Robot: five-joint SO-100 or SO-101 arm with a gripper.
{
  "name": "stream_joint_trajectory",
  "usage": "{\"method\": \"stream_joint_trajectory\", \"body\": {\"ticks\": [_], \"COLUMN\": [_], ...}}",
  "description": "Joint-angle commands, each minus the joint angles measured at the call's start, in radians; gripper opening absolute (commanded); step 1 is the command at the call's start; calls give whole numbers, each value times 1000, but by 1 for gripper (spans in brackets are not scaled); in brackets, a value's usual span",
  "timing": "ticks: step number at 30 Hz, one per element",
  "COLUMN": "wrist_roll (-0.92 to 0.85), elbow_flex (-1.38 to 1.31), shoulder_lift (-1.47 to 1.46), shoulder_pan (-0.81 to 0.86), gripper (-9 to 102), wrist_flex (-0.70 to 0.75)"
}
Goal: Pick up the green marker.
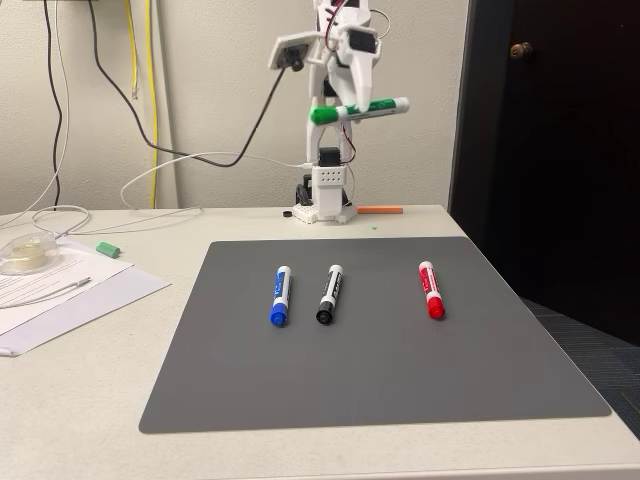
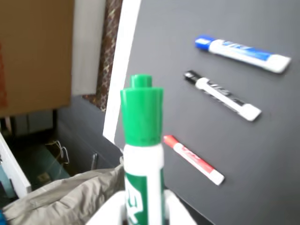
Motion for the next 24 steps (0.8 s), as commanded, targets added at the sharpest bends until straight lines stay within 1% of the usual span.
{"method": "stream_joint_trajectory", "body": {"ticks": [1, 3, 5, 7, 13, 15, 21, 24], "wrist_roll": [60, 63, 54, 32, -43, -49, -71, -81], "elbow_flex": [219, 407, 660, 854, 1241, 1279, 1293, 1342], "shoulder_lift": [216, 342, 508, 618, 819, 818, 792, 802], "shoulder_pan": [12, 38, 78, 114, 152, 153, 198, 218], "gripper": [4, 4, 4, 4, 4, 4, 4, 4], "wrist_flex": [-54, -150, -314, -453, -825, -879, -940, -996]}}
